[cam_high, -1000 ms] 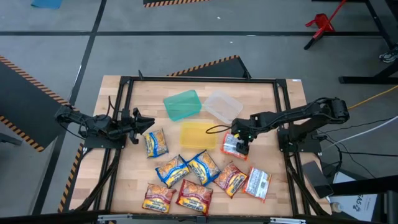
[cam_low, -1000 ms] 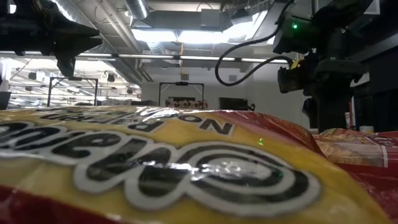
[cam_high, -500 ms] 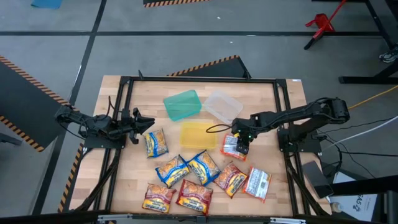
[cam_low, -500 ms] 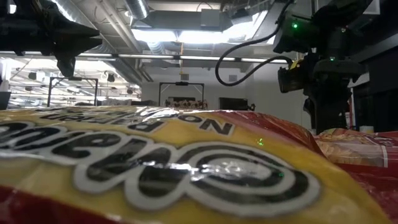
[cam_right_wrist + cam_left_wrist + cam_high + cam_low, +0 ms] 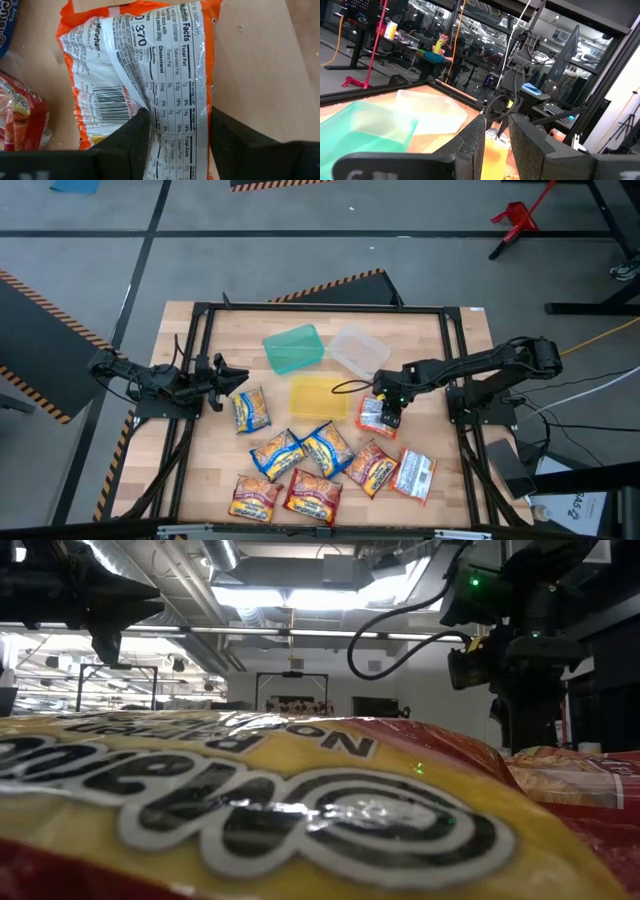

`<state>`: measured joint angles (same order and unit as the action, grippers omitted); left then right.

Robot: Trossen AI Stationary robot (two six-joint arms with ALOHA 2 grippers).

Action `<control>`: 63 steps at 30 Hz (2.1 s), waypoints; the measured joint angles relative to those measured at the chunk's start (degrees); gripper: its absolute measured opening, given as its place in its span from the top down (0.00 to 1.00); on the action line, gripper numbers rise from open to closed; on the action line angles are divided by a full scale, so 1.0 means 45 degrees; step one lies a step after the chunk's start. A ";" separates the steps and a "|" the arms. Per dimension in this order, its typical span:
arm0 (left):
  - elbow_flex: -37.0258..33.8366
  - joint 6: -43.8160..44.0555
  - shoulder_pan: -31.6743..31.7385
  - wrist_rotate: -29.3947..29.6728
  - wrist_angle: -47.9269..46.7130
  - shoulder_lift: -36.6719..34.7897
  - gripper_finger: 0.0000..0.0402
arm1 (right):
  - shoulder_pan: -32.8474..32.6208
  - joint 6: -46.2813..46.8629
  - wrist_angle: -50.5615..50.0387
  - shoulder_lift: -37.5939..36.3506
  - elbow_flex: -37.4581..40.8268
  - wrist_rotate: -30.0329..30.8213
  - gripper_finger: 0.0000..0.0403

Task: Sort Maruchan noodles
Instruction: Put the top orange noodle pack into the white bin

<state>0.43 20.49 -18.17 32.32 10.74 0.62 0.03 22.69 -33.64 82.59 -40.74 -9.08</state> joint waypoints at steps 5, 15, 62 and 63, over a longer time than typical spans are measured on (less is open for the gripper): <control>0.0000 0.0005 0.0000 0.0001 0.0000 0.0001 0.79 | -0.0005 -0.0434 -0.0941 0.0044 -0.0747 0.0127 0.69; 0.0000 0.0019 0.0000 0.0000 0.0000 0.0001 0.79 | -0.0011 -0.1114 -0.1956 0.0039 -0.1498 0.0819 0.98; 0.0000 -0.0011 0.0000 0.0425 -0.0005 0.0001 0.79 | -0.3667 0.2284 -0.0258 0.0199 -0.0361 0.3985 0.93; 0.0000 -0.0015 0.0000 0.0424 -0.0005 0.0003 0.79 | -0.3667 0.2312 -0.0279 0.0194 -0.0361 0.3987 0.96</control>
<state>0.43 20.43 -18.17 34.23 10.72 0.64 -16.47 33.09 -34.90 83.46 -42.37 8.86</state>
